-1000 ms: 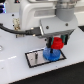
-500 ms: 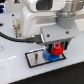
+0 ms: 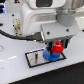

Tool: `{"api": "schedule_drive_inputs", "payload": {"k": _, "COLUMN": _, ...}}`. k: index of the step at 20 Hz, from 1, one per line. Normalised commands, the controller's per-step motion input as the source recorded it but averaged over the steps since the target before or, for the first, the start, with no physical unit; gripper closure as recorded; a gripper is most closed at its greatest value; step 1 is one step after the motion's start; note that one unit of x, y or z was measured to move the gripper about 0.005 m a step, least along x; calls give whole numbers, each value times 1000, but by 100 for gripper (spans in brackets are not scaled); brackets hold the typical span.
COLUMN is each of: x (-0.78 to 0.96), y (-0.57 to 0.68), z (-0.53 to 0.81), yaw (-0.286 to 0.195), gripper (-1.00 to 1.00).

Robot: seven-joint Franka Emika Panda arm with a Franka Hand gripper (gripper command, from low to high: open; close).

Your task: Insert the blue gear onto the right peg, followed by the red gear

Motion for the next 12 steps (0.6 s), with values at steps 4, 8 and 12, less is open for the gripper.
{"api": "schedule_drive_inputs", "payload": {"k": 4, "x": 22, "y": -201, "z": -81, "yaw": 0, "gripper": 100}}
{"api": "schedule_drive_inputs", "payload": {"k": 8, "x": 9, "y": -166, "z": -85, "yaw": 0, "gripper": 100}}
{"api": "schedule_drive_inputs", "payload": {"k": 12, "x": 4, "y": -99, "z": 43, "yaw": 0, "gripper": 100}}
